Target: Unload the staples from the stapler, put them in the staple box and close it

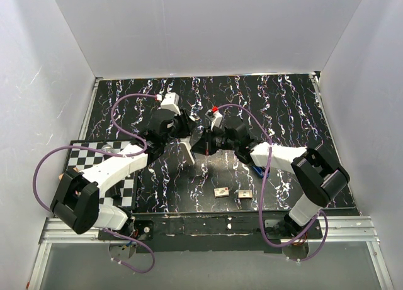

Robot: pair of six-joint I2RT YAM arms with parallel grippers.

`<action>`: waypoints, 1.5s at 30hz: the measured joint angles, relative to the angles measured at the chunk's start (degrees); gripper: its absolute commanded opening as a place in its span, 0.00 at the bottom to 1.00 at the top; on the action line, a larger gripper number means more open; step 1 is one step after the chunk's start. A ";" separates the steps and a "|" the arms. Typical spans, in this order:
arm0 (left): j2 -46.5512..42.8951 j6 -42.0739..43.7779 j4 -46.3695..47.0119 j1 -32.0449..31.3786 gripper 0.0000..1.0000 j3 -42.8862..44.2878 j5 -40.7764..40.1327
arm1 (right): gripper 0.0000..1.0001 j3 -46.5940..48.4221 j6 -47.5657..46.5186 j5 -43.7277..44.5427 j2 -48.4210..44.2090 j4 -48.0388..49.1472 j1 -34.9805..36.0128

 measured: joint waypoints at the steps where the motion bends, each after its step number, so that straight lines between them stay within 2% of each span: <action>1: 0.13 0.02 0.04 0.00 0.00 0.00 0.00 | 0.01 -0.13 0.13 -0.04 0.00 0.24 0.00; 33: 1.40 1.79 0.46 -0.02 0.00 0.02 -0.04 | 0.01 -0.13 2.08 -2.08 0.04 1.53 0.83; 45: 1.55 3.37 -0.87 -0.02 0.00 0.11 1.99 | 0.01 0.72 -0.02 -0.72 -0.11 -1.51 1.97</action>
